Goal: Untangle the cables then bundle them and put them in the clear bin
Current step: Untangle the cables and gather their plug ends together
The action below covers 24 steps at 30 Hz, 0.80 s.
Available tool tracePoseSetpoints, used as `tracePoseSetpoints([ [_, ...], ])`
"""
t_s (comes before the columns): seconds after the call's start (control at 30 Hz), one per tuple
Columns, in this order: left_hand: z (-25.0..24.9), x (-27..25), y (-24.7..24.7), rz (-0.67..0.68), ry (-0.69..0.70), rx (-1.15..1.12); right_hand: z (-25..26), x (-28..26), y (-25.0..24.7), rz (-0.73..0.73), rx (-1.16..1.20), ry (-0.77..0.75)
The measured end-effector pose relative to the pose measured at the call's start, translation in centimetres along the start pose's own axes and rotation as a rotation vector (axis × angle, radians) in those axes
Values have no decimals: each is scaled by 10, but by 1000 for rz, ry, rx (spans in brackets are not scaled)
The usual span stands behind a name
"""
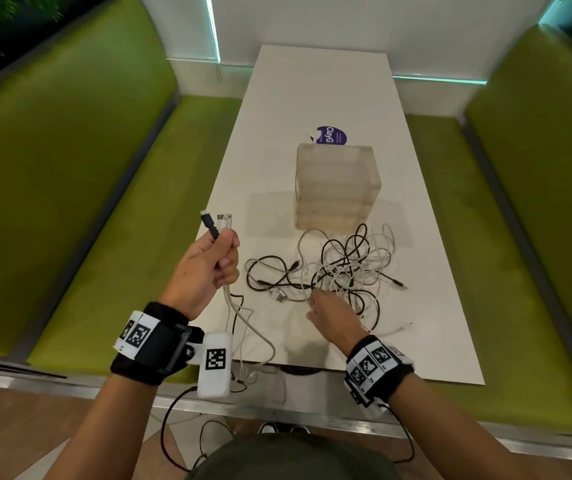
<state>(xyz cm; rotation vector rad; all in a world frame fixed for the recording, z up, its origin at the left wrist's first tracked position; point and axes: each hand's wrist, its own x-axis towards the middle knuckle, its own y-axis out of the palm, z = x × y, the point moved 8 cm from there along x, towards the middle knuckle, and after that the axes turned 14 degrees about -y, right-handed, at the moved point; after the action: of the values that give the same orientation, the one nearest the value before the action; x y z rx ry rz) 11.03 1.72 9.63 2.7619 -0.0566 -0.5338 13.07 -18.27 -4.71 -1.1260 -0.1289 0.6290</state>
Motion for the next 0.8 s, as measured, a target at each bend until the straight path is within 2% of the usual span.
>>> tracePoseSetpoints([
  [0.17,6,3,4,-24,22,95,17,1,-26,-21,-17,-75],
  [0.3,13,13,20,-18,63,142,53,-1,-72,84,-28,-341],
  [0.4,19,22,39,-23,88,209,86,-6,-122,4,115,-473],
  [0.5,24,29,55,-32,94,240,101,-9,-163,-189,414,-446],
  [0.6,29,32,62,-12,45,114,99,-7,-178,-359,576,-402],
  [0.8,34,34,59,91,14,17,87,0,-175,-495,750,-315],
])
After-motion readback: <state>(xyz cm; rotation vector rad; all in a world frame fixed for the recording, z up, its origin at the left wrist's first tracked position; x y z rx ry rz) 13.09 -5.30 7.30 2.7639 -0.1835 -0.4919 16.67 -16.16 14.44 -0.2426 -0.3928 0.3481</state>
